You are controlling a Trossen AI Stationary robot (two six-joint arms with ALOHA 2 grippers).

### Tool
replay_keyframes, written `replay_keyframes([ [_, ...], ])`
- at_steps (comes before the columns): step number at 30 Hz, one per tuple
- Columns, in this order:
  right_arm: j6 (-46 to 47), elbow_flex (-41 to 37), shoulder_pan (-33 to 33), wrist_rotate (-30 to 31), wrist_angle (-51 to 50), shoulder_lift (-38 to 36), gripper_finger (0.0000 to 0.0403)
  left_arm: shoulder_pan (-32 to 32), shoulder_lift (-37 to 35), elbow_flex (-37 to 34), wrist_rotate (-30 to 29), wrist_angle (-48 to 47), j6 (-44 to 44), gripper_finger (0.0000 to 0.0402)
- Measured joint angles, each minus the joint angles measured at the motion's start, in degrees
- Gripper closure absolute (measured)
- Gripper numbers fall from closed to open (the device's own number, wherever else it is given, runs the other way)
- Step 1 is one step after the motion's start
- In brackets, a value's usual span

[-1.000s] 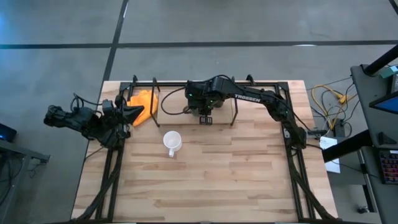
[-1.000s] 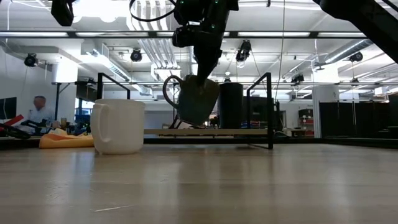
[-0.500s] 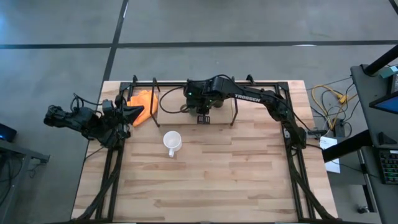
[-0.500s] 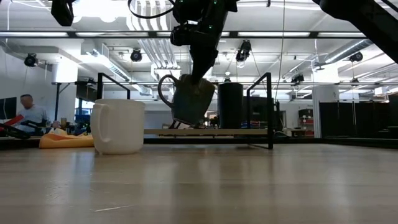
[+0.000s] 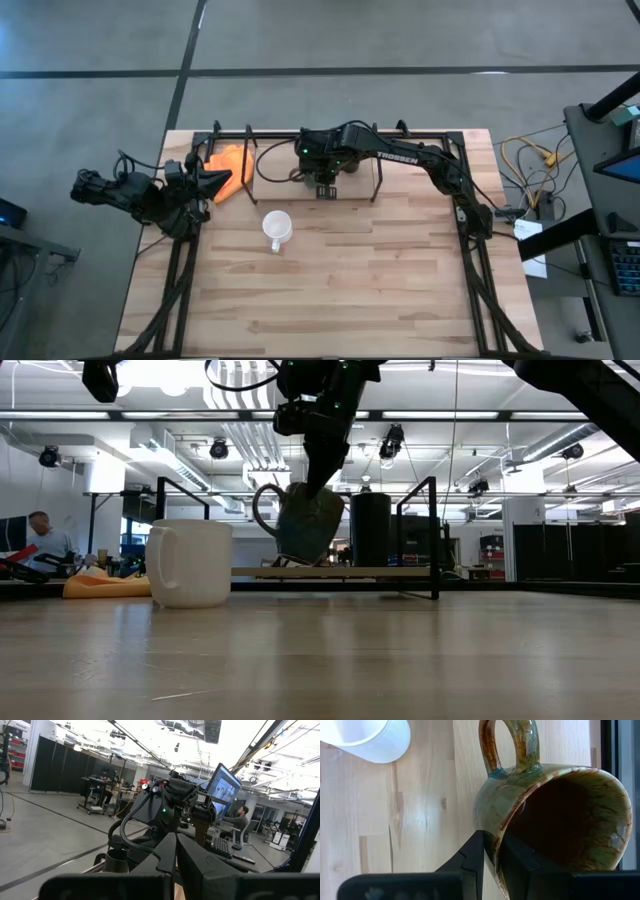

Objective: Stack small to large cups/mugs on shelf
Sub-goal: Put the brown mug on the shelf

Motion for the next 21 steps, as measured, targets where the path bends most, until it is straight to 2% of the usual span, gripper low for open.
replay_keyframes([
  [6, 4.1, -0.1, -0.5, 0.0, 0.3, 0.0, 0.0355, 0.0, 0.0, 0.0, 0.0, 0.0, 0.0, 0.0402],
  [16, 4.5, -0.1, -1.3, -0.3, 1.1, 0.1, 0.0355, 0.0, 0.0, 0.0, 0.0, -0.1, 0.1, 0.0402],
  [21, 4.2, -0.1, -1.2, -0.3, 1.6, 1.4, 0.0335, 0.0, 0.0, 0.0, 0.0, -0.1, 0.2, 0.0402],
])
